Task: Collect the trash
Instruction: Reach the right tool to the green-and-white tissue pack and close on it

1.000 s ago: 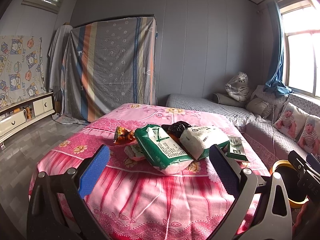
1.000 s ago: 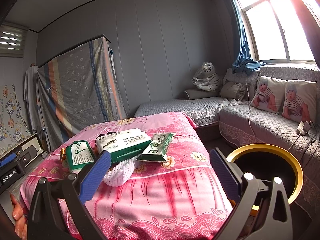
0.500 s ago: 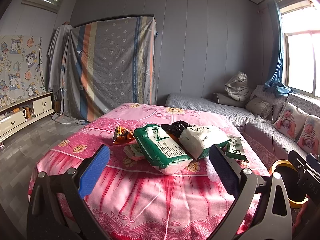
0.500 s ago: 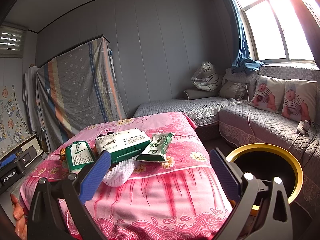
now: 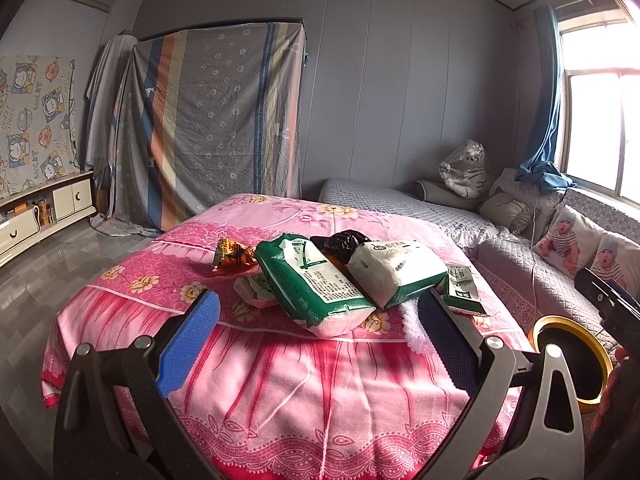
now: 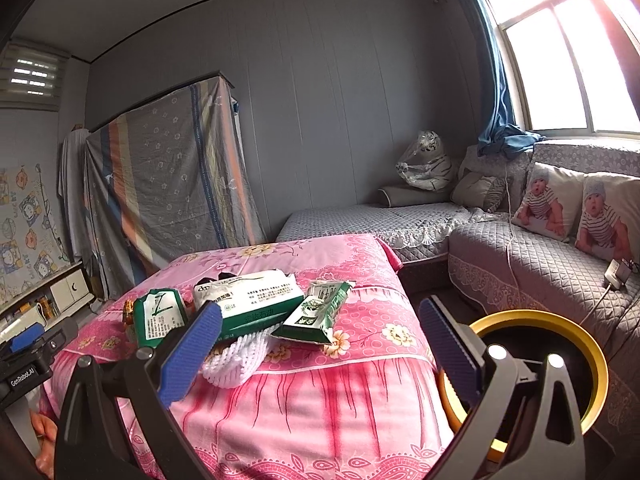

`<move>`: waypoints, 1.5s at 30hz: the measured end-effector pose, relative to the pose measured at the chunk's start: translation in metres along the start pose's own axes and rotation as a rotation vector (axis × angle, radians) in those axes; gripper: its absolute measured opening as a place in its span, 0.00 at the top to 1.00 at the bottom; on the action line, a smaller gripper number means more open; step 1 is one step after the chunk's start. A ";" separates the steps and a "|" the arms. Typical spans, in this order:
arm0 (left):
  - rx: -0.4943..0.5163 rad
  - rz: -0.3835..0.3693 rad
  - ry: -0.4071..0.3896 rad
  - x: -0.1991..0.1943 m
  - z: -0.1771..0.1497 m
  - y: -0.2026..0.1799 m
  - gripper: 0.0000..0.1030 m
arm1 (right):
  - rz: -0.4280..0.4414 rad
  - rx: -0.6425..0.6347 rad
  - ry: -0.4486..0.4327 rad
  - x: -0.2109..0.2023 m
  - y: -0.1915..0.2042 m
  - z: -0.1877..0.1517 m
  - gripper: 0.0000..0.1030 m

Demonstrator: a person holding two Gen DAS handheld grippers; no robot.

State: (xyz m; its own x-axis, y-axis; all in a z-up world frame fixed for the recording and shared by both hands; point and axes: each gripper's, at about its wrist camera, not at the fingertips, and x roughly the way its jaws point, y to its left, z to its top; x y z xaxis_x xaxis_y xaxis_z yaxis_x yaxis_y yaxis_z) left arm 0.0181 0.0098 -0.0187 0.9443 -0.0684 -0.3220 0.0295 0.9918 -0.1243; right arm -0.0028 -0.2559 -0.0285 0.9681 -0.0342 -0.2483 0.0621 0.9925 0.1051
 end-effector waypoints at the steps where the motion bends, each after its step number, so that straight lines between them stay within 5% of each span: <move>1: 0.001 -0.009 0.008 0.002 -0.001 0.000 0.08 | 0.008 -0.015 0.006 0.005 0.000 0.001 0.07; 7: 0.014 -0.140 0.081 0.019 -0.007 -0.001 0.08 | 0.053 0.070 0.141 0.039 -0.024 0.007 0.07; 12: -0.040 -0.119 0.154 0.046 -0.004 0.022 0.08 | 0.149 0.119 0.322 0.067 -0.032 -0.005 0.07; 19: -0.035 -0.060 0.170 0.062 0.001 0.056 0.08 | 0.258 0.052 0.354 0.073 -0.008 -0.018 0.07; 23: -0.023 0.008 0.090 0.053 0.012 0.073 0.08 | 0.362 -0.106 0.383 0.077 0.026 -0.016 0.07; 29: -0.115 0.087 0.011 0.046 0.027 0.108 0.08 | 0.678 -0.278 0.483 0.109 0.106 0.002 0.07; 33: -0.144 0.109 -0.002 0.042 0.028 0.122 0.08 | 0.772 -0.368 0.565 0.141 0.162 0.012 0.07; 38: -0.162 0.123 0.017 0.044 0.024 0.138 0.08 | 0.747 -0.448 0.684 0.179 0.215 0.004 0.07; 45: -0.175 0.125 0.036 0.050 0.015 0.159 0.08 | 0.631 -0.486 0.805 0.227 0.232 -0.021 0.07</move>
State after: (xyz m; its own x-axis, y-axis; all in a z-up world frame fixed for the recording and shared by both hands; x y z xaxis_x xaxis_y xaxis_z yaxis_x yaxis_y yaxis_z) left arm 0.0747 0.1654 -0.0407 0.9245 0.0473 -0.3782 -0.1478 0.9591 -0.2415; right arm 0.2263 -0.0313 -0.0804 0.3448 0.3997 -0.8493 -0.6526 0.7524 0.0892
